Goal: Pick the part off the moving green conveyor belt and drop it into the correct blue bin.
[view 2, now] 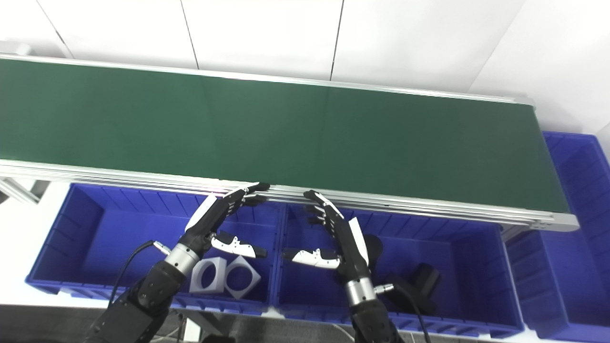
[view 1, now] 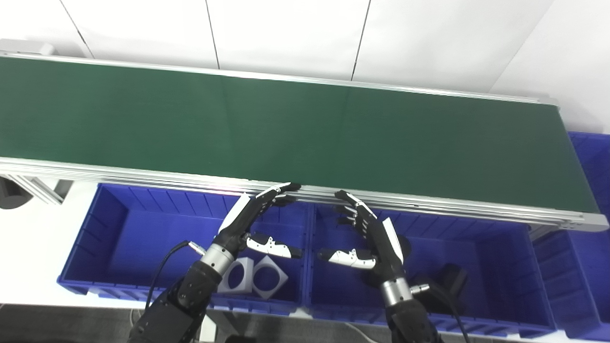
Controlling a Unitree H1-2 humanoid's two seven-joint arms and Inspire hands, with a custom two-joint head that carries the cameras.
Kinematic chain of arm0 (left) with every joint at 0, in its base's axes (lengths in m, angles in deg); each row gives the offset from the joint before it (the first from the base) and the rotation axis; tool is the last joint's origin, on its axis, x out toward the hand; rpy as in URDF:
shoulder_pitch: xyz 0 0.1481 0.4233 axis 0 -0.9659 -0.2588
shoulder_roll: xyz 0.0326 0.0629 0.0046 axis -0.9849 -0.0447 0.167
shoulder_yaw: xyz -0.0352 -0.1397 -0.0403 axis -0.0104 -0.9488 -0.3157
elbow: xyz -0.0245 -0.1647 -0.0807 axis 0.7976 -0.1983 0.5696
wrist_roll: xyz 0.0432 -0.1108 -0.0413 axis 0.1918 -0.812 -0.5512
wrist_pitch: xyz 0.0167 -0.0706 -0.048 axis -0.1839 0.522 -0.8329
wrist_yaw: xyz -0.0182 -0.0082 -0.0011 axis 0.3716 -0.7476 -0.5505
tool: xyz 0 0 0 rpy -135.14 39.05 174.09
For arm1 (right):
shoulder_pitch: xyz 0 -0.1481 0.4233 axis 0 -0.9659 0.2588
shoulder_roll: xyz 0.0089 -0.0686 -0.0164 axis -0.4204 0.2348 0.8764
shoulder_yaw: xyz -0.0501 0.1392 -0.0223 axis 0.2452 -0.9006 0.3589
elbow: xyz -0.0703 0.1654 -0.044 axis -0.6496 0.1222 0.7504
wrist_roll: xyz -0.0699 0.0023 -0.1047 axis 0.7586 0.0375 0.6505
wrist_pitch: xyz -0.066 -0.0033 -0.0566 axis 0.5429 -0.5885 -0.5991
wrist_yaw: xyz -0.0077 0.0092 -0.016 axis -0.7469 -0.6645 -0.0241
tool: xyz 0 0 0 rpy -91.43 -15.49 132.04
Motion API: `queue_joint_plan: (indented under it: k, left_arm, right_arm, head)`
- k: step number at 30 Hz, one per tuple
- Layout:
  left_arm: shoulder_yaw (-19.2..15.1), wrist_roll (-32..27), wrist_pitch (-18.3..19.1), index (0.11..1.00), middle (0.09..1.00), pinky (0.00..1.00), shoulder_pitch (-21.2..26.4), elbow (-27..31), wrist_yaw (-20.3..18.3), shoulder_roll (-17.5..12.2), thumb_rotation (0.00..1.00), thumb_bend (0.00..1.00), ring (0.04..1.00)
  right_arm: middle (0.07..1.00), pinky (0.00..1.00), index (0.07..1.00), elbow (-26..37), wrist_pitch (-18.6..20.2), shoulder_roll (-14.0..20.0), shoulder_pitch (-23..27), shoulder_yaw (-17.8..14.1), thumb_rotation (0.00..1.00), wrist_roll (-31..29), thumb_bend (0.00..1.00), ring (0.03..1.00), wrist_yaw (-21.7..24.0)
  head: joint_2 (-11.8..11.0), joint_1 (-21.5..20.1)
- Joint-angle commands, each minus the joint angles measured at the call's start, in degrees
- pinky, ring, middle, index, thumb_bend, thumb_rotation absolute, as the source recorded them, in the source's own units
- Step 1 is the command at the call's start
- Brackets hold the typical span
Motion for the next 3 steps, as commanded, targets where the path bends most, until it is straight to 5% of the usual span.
queue_joint_plan:
  k: [1,3]
  left_arm:
    - [1.7,1.1,1.2,0.818,0.842,0.77,0.6,-1.5,-0.3,-0.3,0.25,1.0,0.82]
    - [2.0,0.7,1.2,0.806,0.834,0.76,0.7,-2.0,-0.1,-0.2,0.26,1.0,0.814]
  right_arm:
    - [0.905,0.72,0.83,-0.6,-1.0,0.1,0.4,0.4,0.32,0.0,0.99,0.801,-0.4]
    - [0.903,0.73,0.826,-0.8,-1.0,0.0,0.4,0.3,0.32,-0.4,0.99,0.802,0.0]
  head:
    - [-0.6,0.2]
    - [-0.9,0.4]
